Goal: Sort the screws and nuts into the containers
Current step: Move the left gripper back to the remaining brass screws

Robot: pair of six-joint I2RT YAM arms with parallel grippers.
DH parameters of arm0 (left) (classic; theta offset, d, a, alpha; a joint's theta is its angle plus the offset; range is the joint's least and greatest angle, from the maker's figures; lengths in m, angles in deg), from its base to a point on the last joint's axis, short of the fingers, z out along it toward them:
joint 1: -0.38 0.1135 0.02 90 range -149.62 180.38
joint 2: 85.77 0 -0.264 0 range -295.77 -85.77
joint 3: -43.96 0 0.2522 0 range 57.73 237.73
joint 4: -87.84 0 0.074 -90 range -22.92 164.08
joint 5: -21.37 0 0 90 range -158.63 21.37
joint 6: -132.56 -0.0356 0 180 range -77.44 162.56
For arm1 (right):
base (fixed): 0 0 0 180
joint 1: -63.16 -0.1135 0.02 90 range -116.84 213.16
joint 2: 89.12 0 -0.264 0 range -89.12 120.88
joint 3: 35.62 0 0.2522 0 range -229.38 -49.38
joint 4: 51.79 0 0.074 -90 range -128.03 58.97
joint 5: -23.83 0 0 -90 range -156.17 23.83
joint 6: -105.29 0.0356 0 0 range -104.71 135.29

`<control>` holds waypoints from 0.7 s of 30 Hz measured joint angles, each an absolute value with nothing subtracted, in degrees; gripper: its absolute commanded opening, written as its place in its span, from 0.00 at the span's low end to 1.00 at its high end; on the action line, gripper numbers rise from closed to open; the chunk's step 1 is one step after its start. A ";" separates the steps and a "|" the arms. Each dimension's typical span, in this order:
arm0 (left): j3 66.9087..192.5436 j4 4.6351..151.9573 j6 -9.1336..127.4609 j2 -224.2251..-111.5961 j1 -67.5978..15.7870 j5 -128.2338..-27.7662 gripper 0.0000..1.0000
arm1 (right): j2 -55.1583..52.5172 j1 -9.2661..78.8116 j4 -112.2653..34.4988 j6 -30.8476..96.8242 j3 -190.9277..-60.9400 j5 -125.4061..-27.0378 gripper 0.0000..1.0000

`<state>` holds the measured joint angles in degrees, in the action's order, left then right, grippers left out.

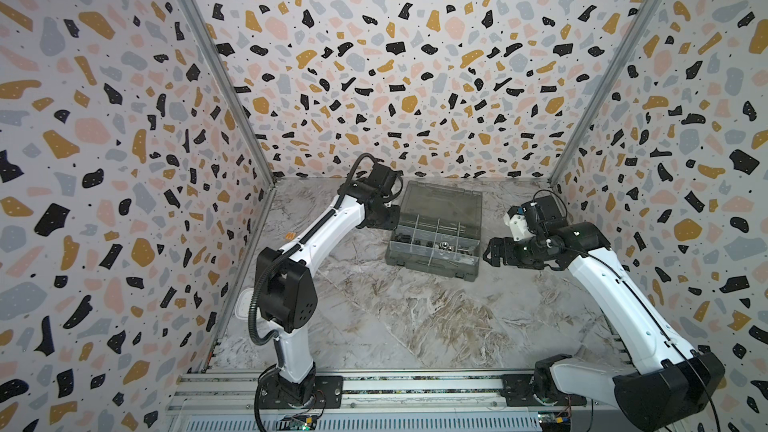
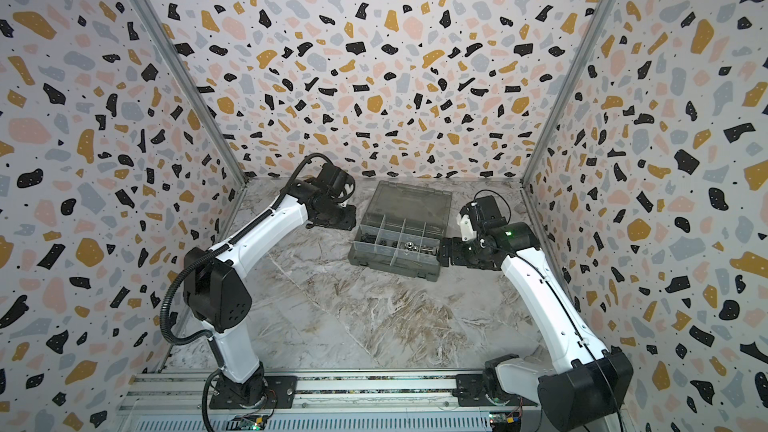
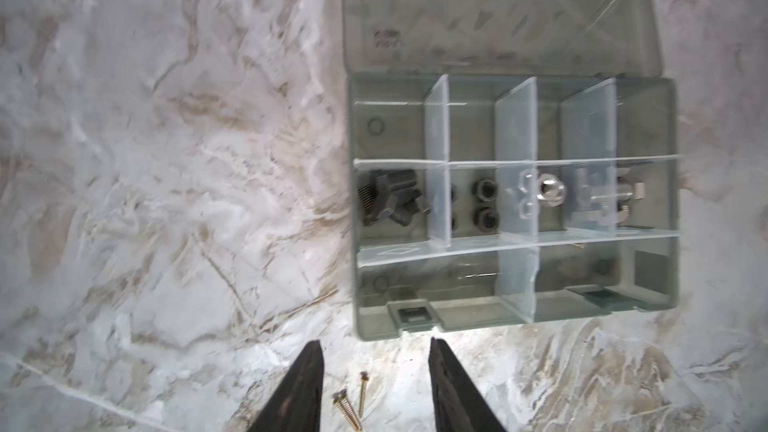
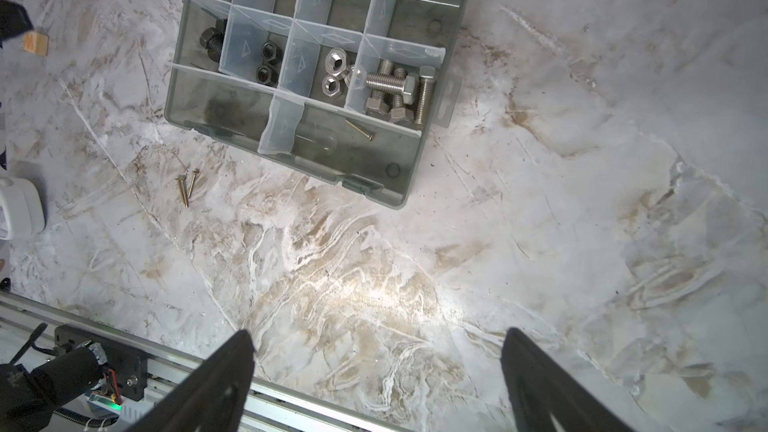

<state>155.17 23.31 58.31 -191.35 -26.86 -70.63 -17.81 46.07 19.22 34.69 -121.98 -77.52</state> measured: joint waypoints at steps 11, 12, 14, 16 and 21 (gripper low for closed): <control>141.71 26.48 57.06 -189.56 -20.96 -71.63 0.38 | 0.09 46.05 13.32 36.00 -130.04 -79.23 0.94; 140.71 26.96 57.08 -189.25 -20.37 -71.98 0.37 | 1.55 45.94 13.34 36.02 -131.33 -79.25 0.94; 139.22 28.06 57.10 -188.94 -19.39 -72.71 0.36 | 4.39 45.53 13.34 36.04 -134.22 -79.21 0.94; 138.02 29.02 57.08 -188.92 -18.62 -73.25 0.35 | 6.84 45.11 13.32 36.04 -137.02 -78.88 0.94; 136.55 30.22 57.15 -188.94 -17.53 -73.95 0.33 | 10.64 43.39 13.28 36.02 -141.67 -78.57 0.94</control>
<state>136.55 30.22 57.15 -188.94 -17.53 -73.95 10.64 43.39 13.28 36.02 -141.67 -78.57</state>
